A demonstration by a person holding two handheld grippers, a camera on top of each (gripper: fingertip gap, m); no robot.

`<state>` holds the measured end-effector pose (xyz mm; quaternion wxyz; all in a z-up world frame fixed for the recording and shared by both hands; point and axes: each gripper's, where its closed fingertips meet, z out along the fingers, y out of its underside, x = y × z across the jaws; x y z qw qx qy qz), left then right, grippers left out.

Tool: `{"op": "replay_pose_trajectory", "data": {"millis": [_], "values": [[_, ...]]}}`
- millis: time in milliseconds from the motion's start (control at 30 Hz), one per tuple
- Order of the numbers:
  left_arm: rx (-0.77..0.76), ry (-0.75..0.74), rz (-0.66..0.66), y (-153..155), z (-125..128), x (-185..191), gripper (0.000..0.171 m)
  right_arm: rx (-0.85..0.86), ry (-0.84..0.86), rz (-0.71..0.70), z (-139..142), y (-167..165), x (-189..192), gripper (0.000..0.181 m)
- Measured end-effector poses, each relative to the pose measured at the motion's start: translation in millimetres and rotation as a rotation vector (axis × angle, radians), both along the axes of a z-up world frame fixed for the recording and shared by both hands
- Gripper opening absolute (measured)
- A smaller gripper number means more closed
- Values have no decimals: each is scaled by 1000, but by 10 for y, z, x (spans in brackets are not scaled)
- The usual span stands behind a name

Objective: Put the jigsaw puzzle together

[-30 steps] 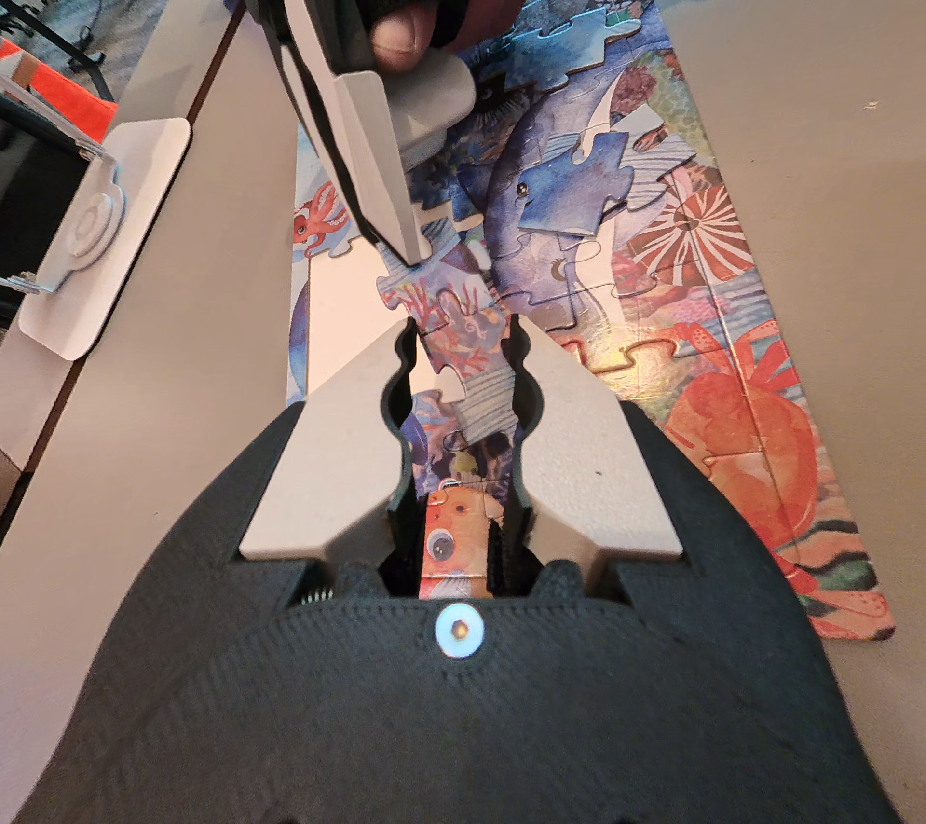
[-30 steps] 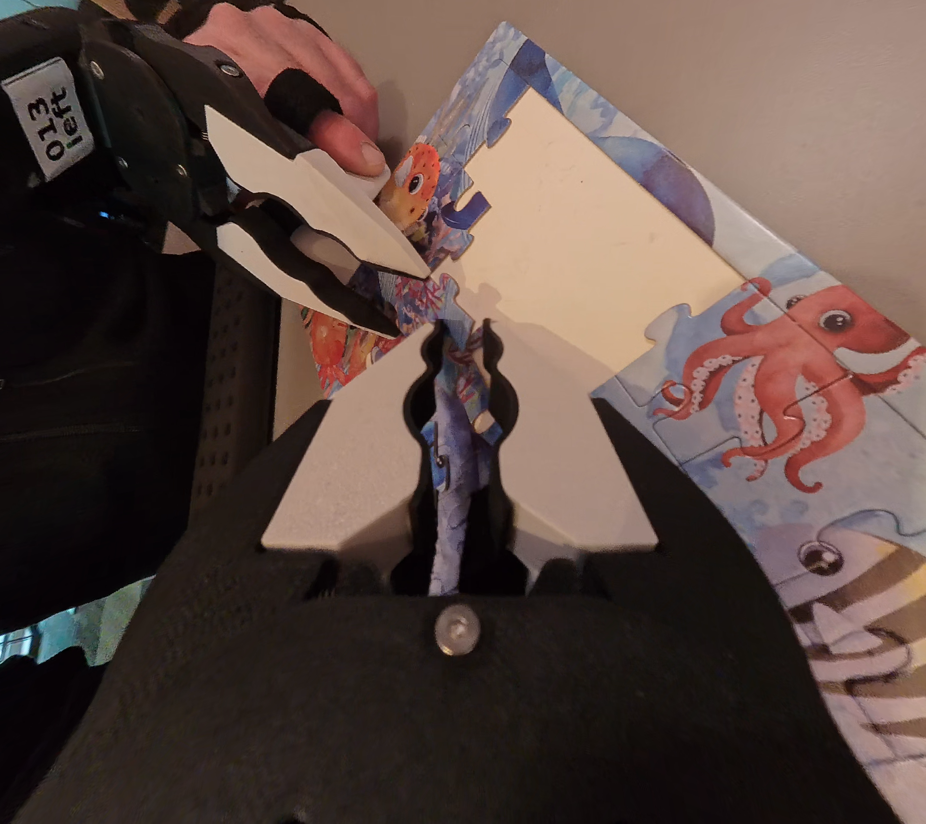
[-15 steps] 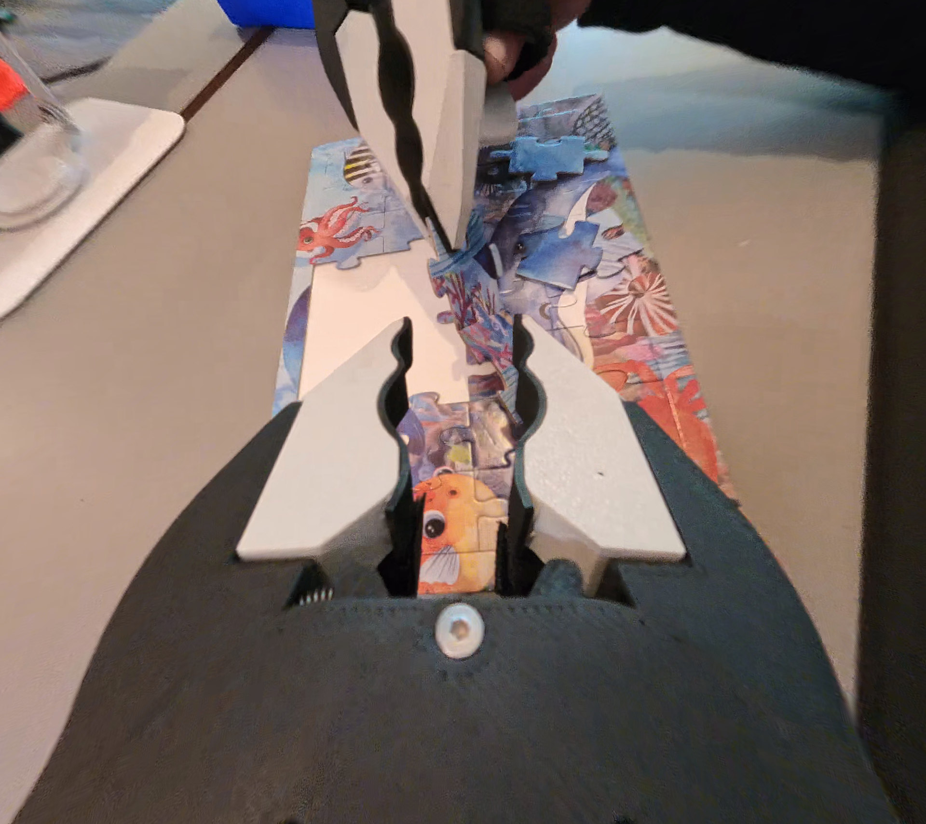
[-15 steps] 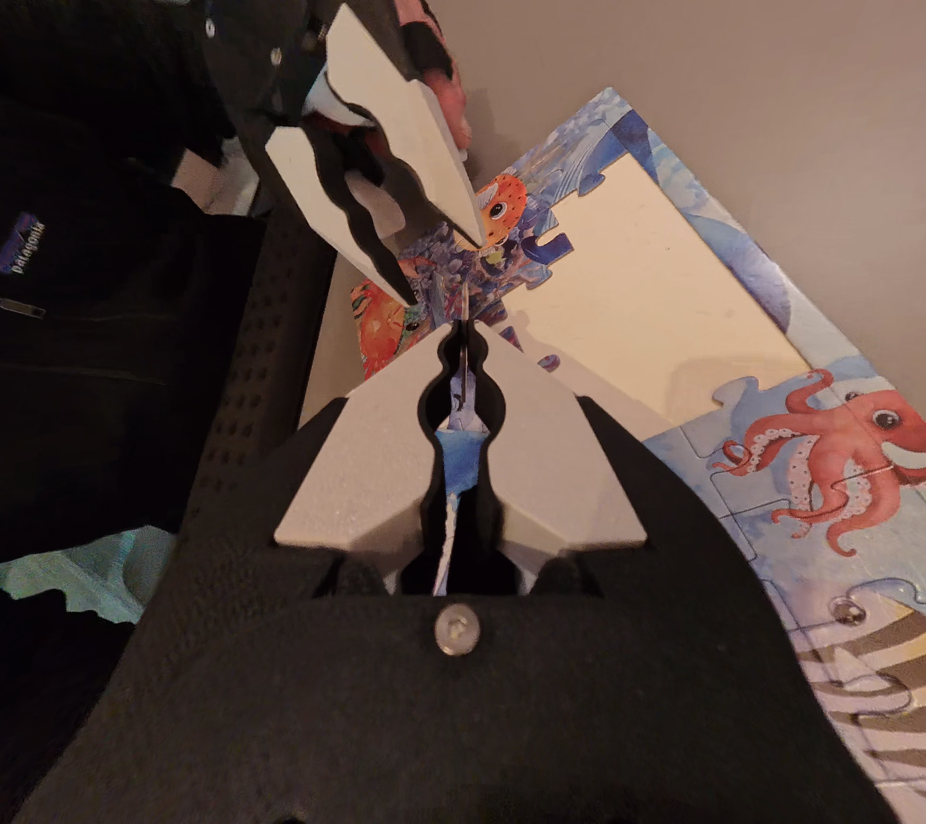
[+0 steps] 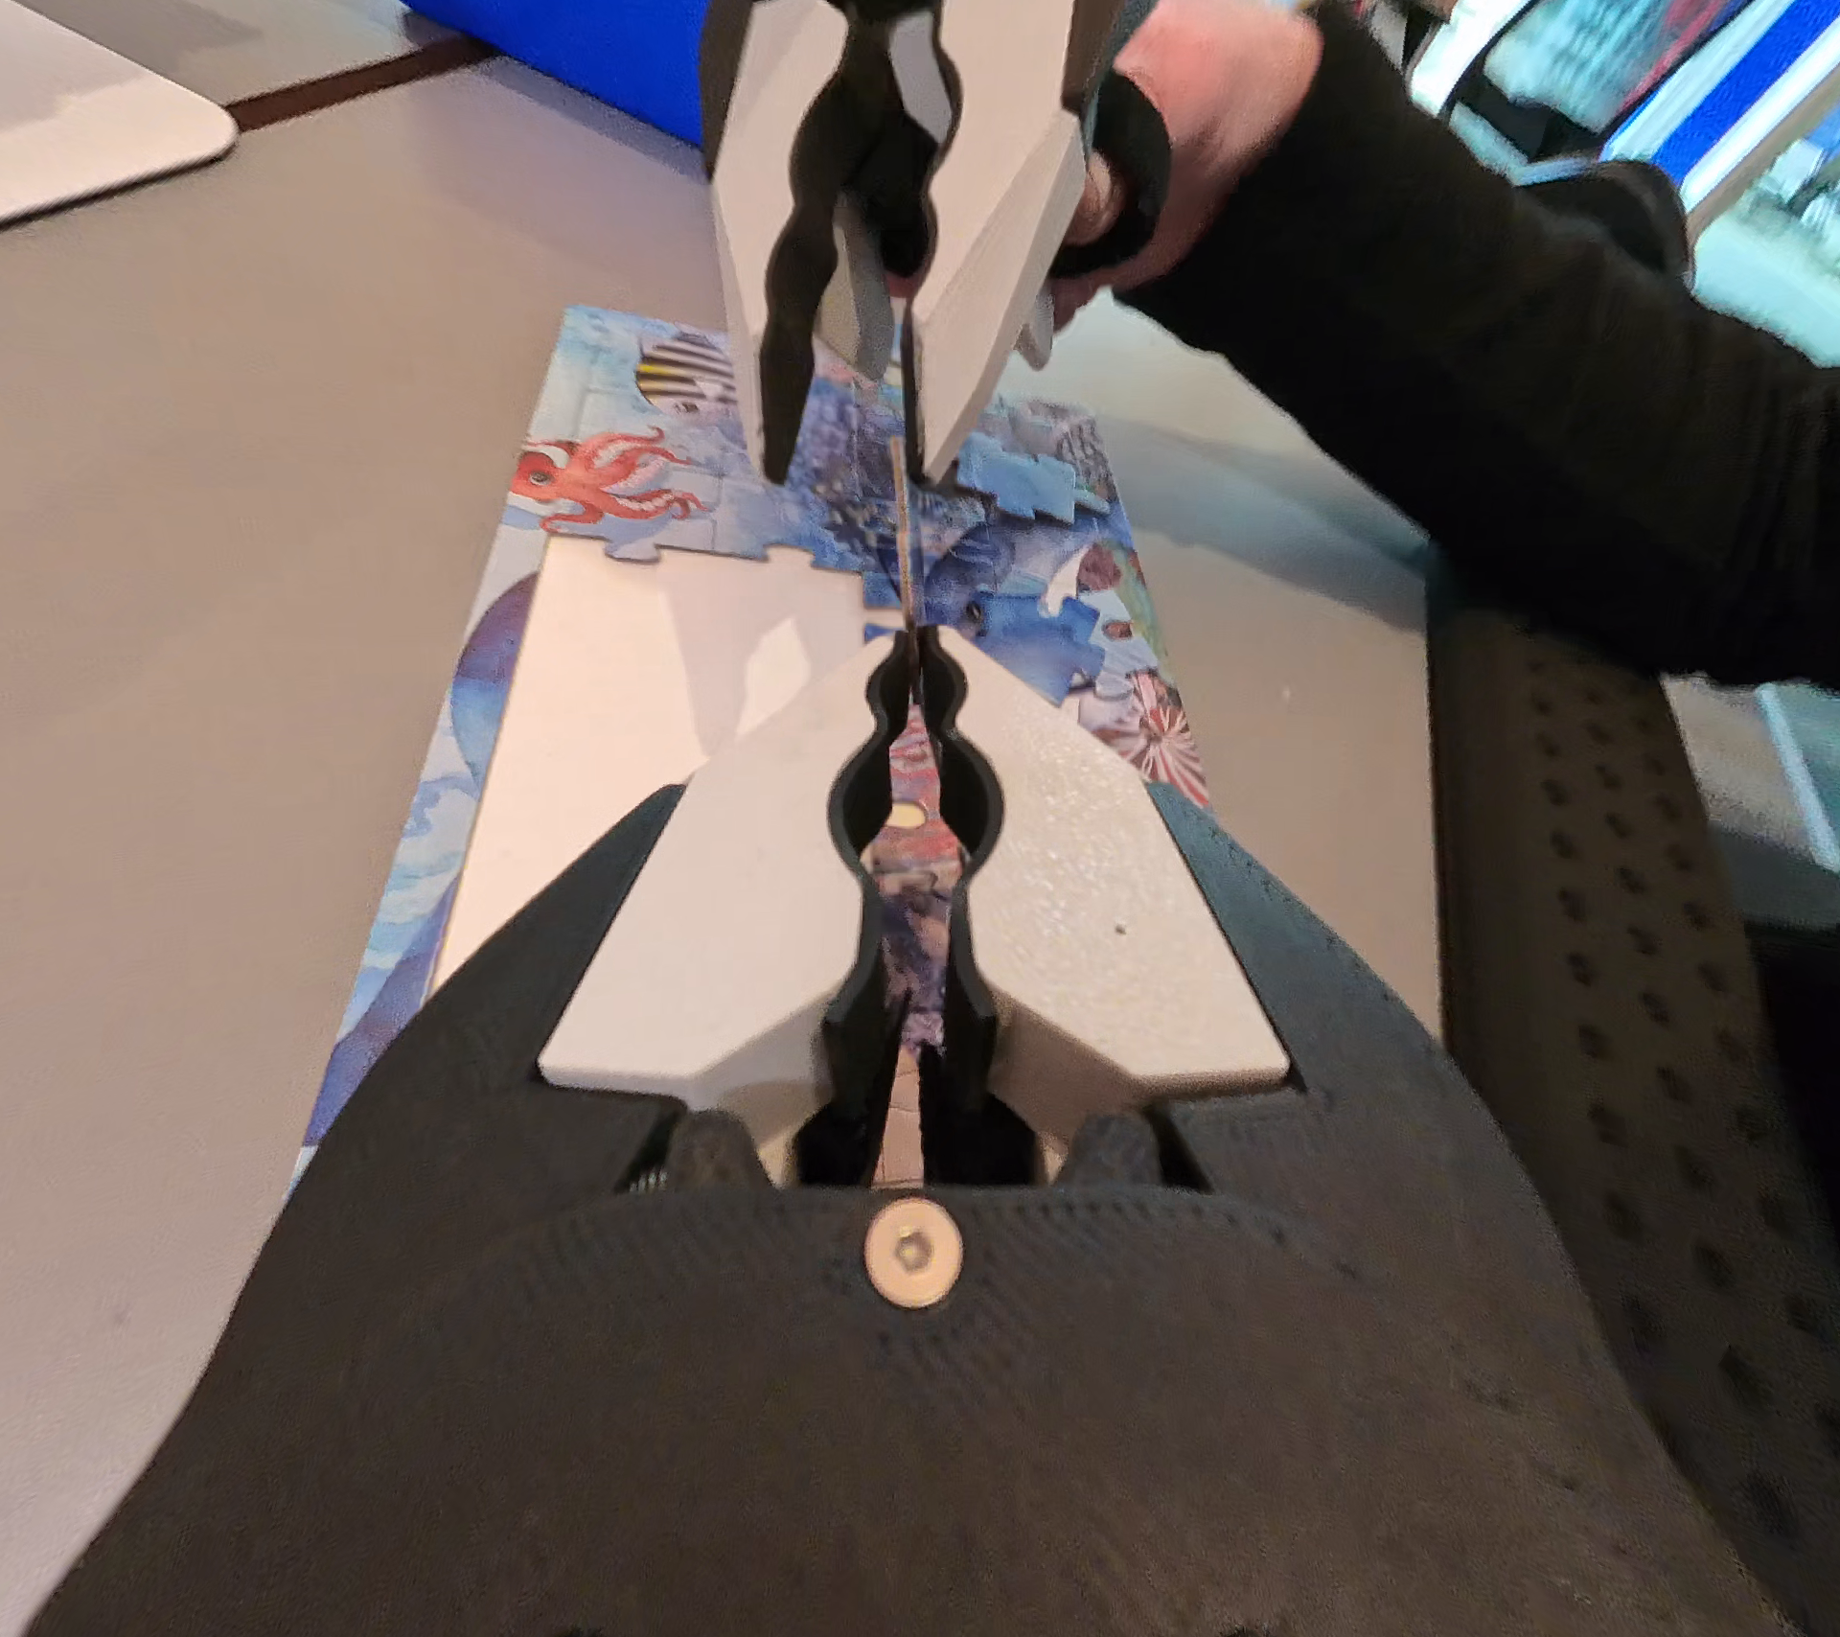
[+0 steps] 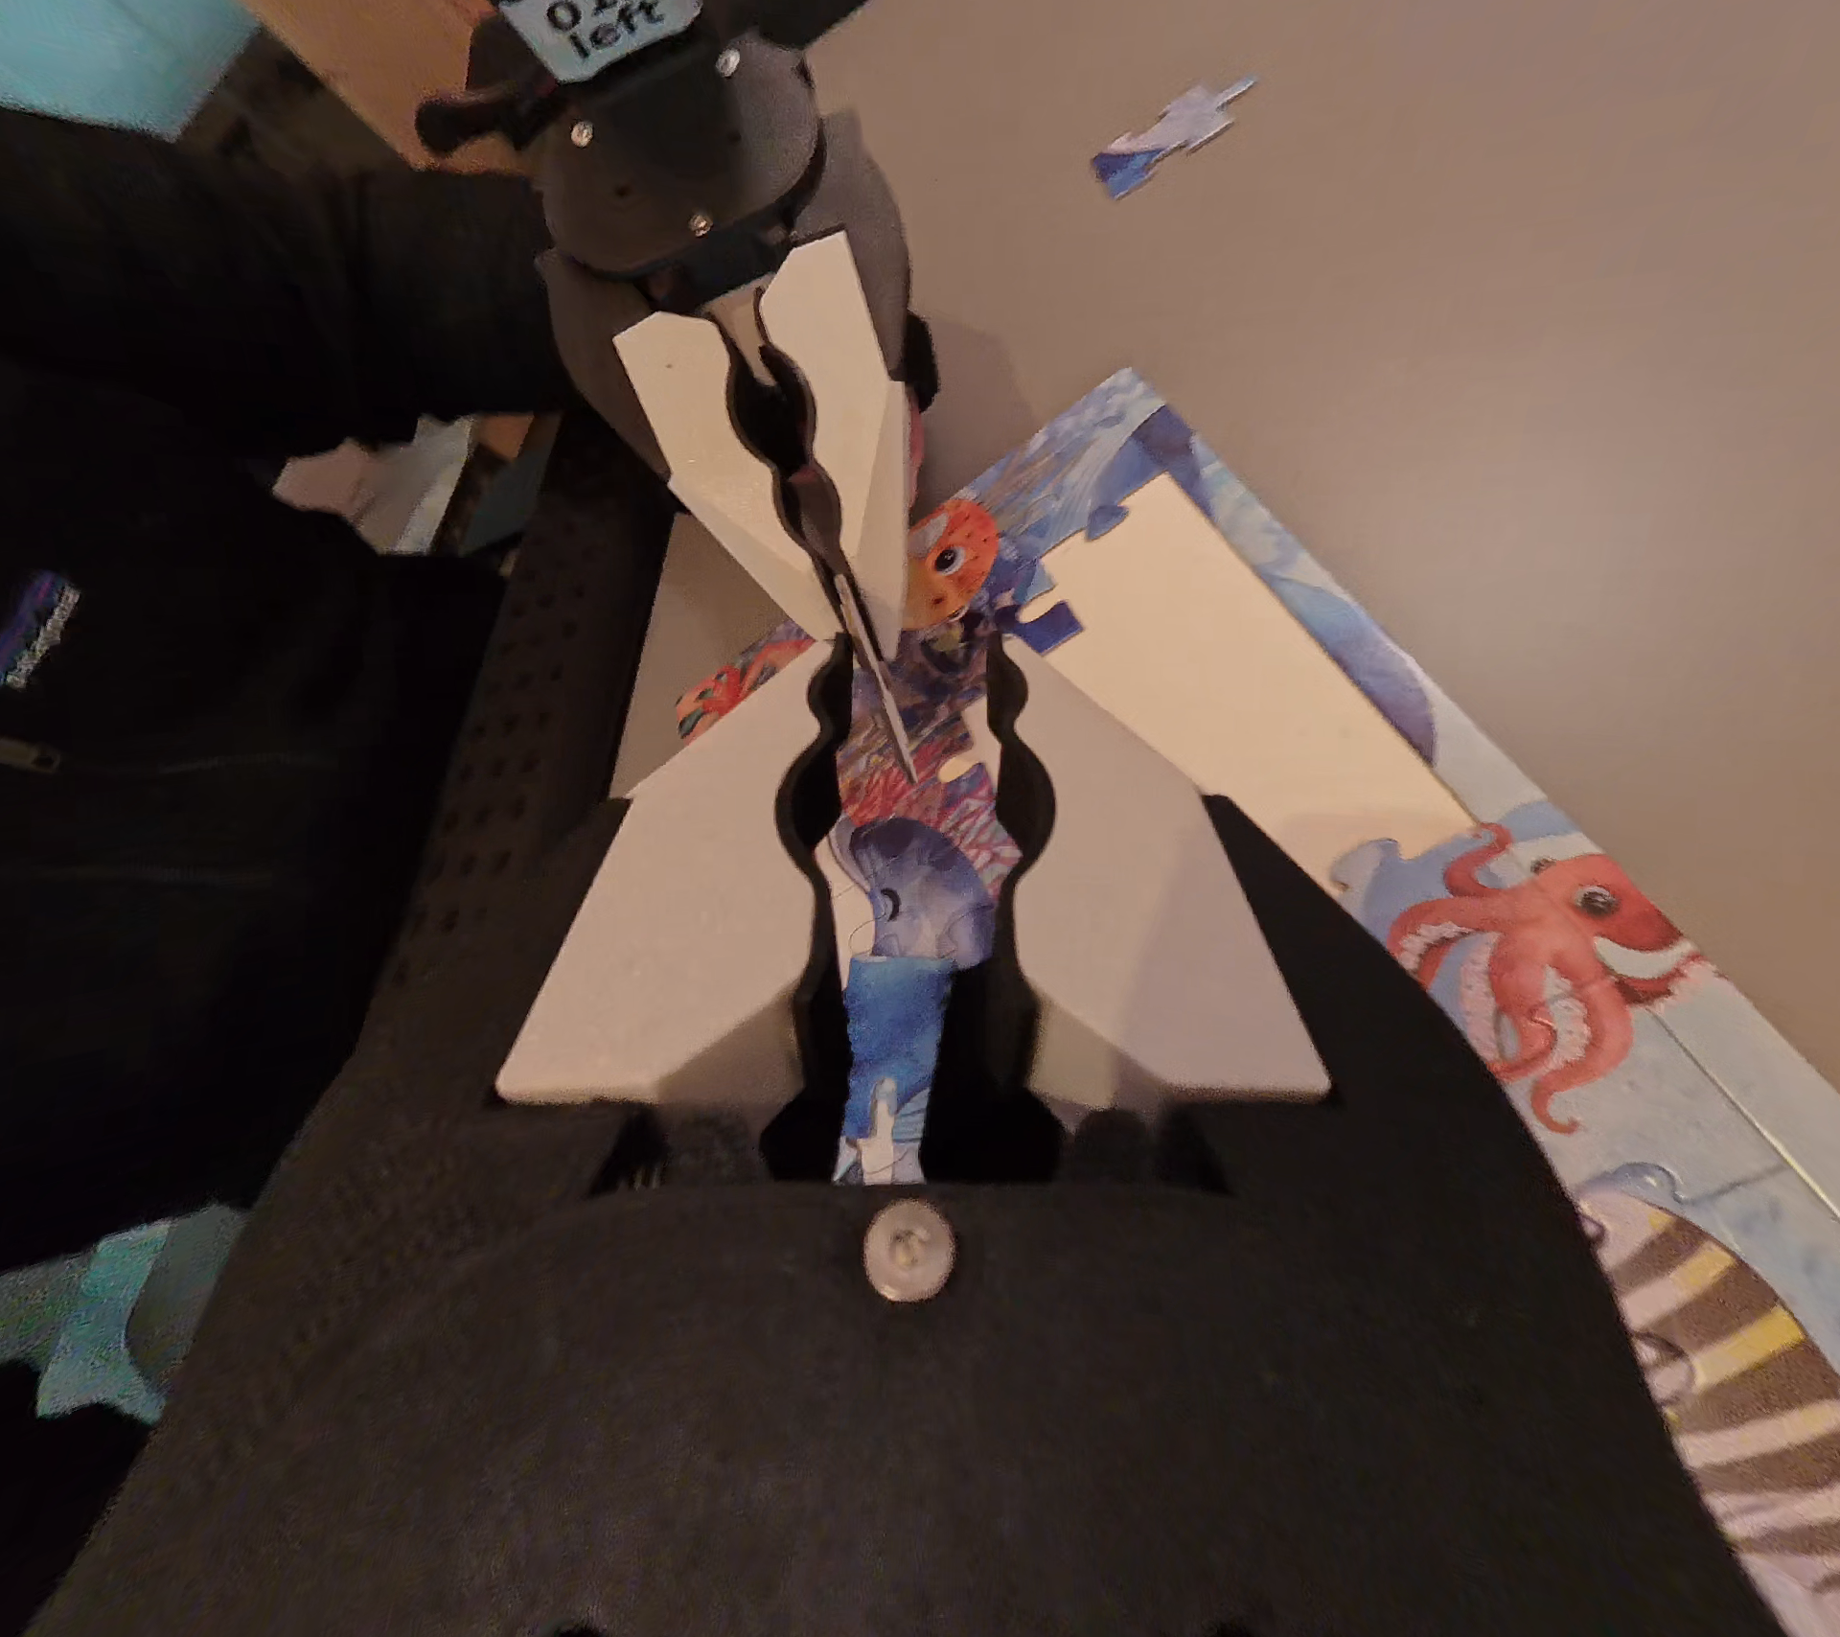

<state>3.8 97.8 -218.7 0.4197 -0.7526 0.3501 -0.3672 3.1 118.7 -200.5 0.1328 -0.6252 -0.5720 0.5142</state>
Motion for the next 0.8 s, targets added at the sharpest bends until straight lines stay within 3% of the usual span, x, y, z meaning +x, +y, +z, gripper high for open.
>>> {"op": "replay_pose_trajectory", "data": {"millis": [133,233,333,500,567,700,800], "values": [[-39,-173,68,133,181,-91,0,-71,49,-79,53,180,60,29],[-68,-274,84,173,254,-98,0,-122,79,-63,68,160,47,17],[-73,-301,98,205,251,-105,0,-148,116,-35,106,111,4,1],[-62,-335,98,218,294,-121,0,-169,160,-40,175,122,-8,0],[-62,-336,92,212,297,-115,0,-204,171,-52,201,139,-28,15],[-57,-358,99,223,319,-129,0,-190,171,-37,190,103,-51,1],[-73,-386,91,221,334,-136,0,-183,182,-34,222,98,-57,0]]}}
